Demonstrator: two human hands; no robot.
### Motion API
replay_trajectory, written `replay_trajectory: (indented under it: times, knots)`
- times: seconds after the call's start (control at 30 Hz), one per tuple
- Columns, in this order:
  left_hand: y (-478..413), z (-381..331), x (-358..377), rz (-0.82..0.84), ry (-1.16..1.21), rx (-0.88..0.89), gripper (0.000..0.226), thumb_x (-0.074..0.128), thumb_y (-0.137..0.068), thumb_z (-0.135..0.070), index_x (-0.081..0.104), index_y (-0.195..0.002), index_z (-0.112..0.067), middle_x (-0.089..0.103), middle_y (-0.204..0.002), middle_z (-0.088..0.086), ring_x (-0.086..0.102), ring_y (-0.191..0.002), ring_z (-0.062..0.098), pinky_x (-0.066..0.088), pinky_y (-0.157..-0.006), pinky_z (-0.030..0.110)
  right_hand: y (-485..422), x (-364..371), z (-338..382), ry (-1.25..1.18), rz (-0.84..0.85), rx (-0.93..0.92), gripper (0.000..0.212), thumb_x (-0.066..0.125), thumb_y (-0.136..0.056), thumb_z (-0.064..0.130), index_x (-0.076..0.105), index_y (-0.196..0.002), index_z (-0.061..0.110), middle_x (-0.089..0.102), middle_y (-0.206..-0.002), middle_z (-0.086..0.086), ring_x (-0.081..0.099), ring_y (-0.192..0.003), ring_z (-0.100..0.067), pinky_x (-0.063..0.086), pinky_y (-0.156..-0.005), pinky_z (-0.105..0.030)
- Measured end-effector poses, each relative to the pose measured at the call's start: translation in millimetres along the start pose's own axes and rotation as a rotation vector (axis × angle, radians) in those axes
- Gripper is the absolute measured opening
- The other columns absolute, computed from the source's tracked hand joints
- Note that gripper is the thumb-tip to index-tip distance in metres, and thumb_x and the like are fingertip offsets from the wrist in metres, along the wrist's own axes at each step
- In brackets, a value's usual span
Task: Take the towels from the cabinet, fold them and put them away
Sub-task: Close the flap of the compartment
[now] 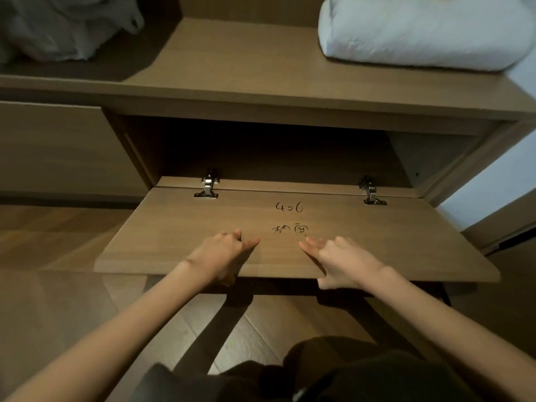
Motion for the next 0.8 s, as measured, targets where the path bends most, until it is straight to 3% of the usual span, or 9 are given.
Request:
replay_trajectory:
  times: [0.07, 0.13, 0.2, 0.27, 0.37, 0.43, 0.5, 0.57, 0.8]
  knots:
    - [7.1, 2.4, -23.9, -0.043, 0.012, 0.018, 0.084, 0.07, -0.083, -0.024, 0.02, -0.15, -0.034, 0.048, -0.136, 0.003, 0.051, -0.118, 0.021, 0.046, -0.092, 0.03, 11.0, -25.8, -5.4, -0.01, -0.067, 0.005, 0.072, 0.057, -0.093, 0.037, 0.02, -0.153, 0.025, 0.053, -0.139, -0.006, 0.063, -0.09, -0.011, 0.053, -0.083, -0.022]
    - [15.0, 7.5, -49.5, -0.084, 0.001, -0.002, 0.07, 0.067, -0.086, -0.023, 0.033, -0.146, -0.031, 0.055, -0.13, 0.001, 0.055, -0.114, 0.019, 0.046, -0.09, 0.028, 22.0, -47.2, -12.7, -0.047, -0.154, 0.023, 0.06, 0.055, -0.094, 0.036, 0.032, -0.149, 0.03, 0.066, -0.096, 0.005, 0.057, -0.066, -0.001, 0.041, -0.058, -0.007]
    - [22.9, 12.5, -77.5, -0.148, -0.02, -0.015, 0.06, 0.062, -0.089, -0.022, 0.039, -0.144, -0.032, 0.055, -0.131, 0.0, 0.054, -0.118, 0.018, 0.044, -0.094, 0.029, 30.2, -68.0, -22.6, -0.107, -0.269, 0.036, 0.05, 0.056, -0.095, 0.033, 0.043, -0.143, 0.03, 0.061, -0.079, 0.012, 0.049, -0.051, 0.007, 0.031, -0.056, 0.0]
    - [29.3, 19.6, -102.1, -0.237, -0.017, -0.018, 0.054, 0.059, -0.091, -0.022, 0.042, -0.141, -0.034, 0.056, -0.131, -0.001, 0.053, -0.119, 0.018, 0.043, -0.096, 0.031, 36.1, -88.9, -32.5, -0.151, -0.425, 0.022, 0.043, 0.062, -0.092, 0.03, 0.055, -0.135, 0.029, 0.071, -0.087, 0.009, 0.047, -0.047, 0.015, 0.032, -0.068, 0.0]
    - [41.7, 27.2, -136.7, -0.53, -0.035, 0.03, 0.052, 0.066, -0.086, -0.021, 0.051, -0.135, -0.03, 0.059, -0.127, -0.001, 0.055, -0.118, 0.017, 0.037, -0.105, 0.034, 43.4, -113.1, -47.9, -0.186, -0.674, 0.005, 0.037, 0.073, -0.085, 0.023, 0.067, -0.122, 0.023, 0.074, -0.105, 0.001, 0.056, -0.062, 0.017, 0.05, -0.076, -0.016]
    - [47.8, 31.2, -154.8, -0.764, -0.119, 0.047, 0.067, 0.079, -0.074, -0.02, 0.051, -0.136, -0.024, 0.057, -0.123, 0.006, 0.055, -0.11, 0.023, 0.043, -0.099, 0.039, 48.0, -128.3, -53.9, -0.135, -0.842, 0.005, 0.04, 0.078, -0.079, 0.02, 0.068, -0.118, 0.018, 0.072, -0.11, -0.004, 0.069, -0.097, -0.01, 0.058, -0.082, -0.036]
    - [47.5, 38.5, -169.8, -0.909, -0.133, 0.008, 0.087, 0.085, -0.067, -0.023, 0.044, -0.143, -0.02, 0.051, -0.129, 0.013, 0.051, -0.111, 0.028, 0.044, -0.098, 0.044, 49.1, -144.1, -58.0, -0.069, -0.966, 0.019, 0.05, 0.079, -0.076, 0.02, 0.064, -0.123, 0.016, 0.063, -0.128, -0.006, 0.053, -0.127, -0.022, 0.049, -0.1, -0.048]
    - [42.1, 44.3, -182.0, -0.959, -0.135, -0.033, 0.099, 0.086, -0.065, -0.025, 0.033, -0.148, -0.02, 0.04, -0.143, 0.015, 0.042, -0.126, 0.033, 0.034, -0.109, 0.051, 45.1, -158.3, -64.4, -0.018, -1.018, 0.06, 0.065, 0.08, -0.073, 0.022, 0.056, -0.133, 0.016, 0.047, -0.146, -0.007, 0.034, -0.141, -0.025, 0.029, -0.115, -0.053]
    - [9.0, 76.2, -205.1, -0.945, -0.028, -0.113, 0.104, 0.081, -0.074, -0.028, 0.014, -0.154, -0.025, 0.014, -0.16, 0.01, 0.011, -0.145, 0.04, 0.016, -0.116, 0.054, 17.0, -189.5, -97.6, 0.064, -1.009, 0.27, 0.096, 0.081, -0.073, 0.036, 0.03, -0.151, 0.016, 0.02, -0.159, -0.013, 0.01, -0.148, -0.032, 0.01, -0.119, -0.055]
Point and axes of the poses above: each hand's wrist, its own y-axis away from the middle knuckle, its own x-axis out of the palm, z = x × y, the point moved 8 cm from there along -y, towards the middle knuckle
